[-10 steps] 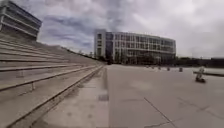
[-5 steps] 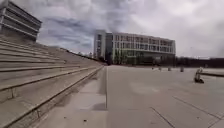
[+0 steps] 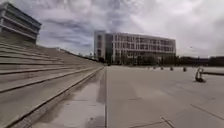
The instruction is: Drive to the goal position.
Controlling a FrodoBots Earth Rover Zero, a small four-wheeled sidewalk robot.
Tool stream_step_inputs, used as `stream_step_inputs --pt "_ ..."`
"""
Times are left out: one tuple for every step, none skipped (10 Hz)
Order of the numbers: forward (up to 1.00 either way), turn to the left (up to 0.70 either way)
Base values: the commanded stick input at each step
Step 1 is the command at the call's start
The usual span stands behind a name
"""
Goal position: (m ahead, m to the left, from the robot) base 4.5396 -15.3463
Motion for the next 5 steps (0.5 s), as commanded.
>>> stream_step_inputs --pt "0.7 0.0" --pt "0.7 0.0" --pt "0.7 0.0" --pt "0.7 0.0" --pt "0.7 0.0"
